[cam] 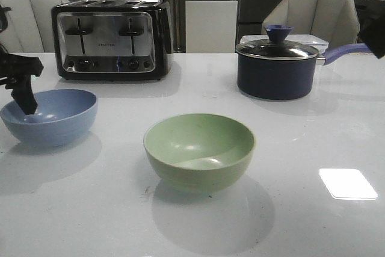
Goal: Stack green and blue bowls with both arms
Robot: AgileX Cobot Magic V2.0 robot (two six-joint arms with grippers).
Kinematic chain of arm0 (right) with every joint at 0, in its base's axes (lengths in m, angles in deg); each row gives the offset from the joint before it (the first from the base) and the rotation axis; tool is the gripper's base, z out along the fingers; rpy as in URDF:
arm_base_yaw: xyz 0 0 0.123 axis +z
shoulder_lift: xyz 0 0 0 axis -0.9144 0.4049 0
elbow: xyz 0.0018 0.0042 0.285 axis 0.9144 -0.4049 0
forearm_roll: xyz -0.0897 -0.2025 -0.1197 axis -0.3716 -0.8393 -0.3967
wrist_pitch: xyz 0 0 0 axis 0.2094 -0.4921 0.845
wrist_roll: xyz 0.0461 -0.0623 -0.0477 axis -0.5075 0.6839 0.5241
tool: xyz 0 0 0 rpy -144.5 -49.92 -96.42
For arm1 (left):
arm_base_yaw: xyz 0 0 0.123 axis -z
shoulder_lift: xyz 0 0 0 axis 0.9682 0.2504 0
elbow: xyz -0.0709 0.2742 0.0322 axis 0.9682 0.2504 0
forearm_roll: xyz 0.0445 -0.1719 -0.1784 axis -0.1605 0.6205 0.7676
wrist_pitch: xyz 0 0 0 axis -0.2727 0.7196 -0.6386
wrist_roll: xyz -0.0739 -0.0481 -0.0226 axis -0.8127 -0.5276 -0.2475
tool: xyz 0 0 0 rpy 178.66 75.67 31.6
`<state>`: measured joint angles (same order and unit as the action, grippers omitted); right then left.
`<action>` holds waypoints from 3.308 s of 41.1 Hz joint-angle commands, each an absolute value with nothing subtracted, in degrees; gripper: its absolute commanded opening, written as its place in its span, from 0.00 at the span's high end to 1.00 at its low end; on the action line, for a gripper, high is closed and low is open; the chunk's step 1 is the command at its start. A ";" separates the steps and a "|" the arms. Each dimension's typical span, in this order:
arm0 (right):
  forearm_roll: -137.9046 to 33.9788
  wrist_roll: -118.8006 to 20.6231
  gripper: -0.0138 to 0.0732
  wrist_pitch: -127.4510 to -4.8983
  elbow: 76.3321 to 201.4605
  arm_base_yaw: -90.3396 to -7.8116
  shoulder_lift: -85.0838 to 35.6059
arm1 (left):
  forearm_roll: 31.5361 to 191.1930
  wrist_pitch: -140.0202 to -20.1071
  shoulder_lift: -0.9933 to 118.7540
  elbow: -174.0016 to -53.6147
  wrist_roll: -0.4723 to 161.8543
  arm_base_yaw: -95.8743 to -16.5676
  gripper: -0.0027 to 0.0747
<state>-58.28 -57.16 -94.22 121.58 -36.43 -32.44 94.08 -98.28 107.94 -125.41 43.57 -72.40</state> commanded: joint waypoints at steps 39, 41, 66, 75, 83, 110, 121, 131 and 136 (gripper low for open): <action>-58.10 -56.66 0.41 -90.81 123.02 -36.59 -32.90 | 96.56 -109.59 96.42 -136.29 51.01 -62.57 0.85; -58.10 -56.66 0.41 -90.81 123.02 -36.59 -32.90 | 96.55 -112.08 96.54 -139.17 51.13 -60.40 0.85; -58.10 -56.66 0.41 -90.81 123.02 -36.59 -32.90 | 96.79 -113.08 106.31 -145.29 51.13 -41.64 0.85; -58.10 -56.66 0.41 -90.81 123.02 -36.59 -32.90 | 98.72 -113.19 110.27 -145.29 51.13 -41.64 0.85; -58.10 -56.66 0.41 -90.81 123.02 -36.59 -32.90 | 99.35 -113.30 111.99 -145.29 51.13 -41.64 0.80; -58.10 -56.66 0.41 -90.81 123.02 -36.59 -32.90 | 97.71 -116.95 93.74 -142.63 51.13 -41.64 0.45; -58.10 -56.66 0.41 -90.70 123.02 -36.59 -32.90 | 91.85 -114.59 73.71 -128.93 51.26 -41.64 0.45; -58.10 -56.66 0.41 -90.68 123.02 -36.59 -32.90 | 91.18 -112.23 57.59 -114.49 51.26 -41.64 0.45; -58.05 -56.66 0.41 -90.84 123.02 -36.59 -32.90 | 91.18 -110.07 50.37 -107.82 51.26 -41.64 0.45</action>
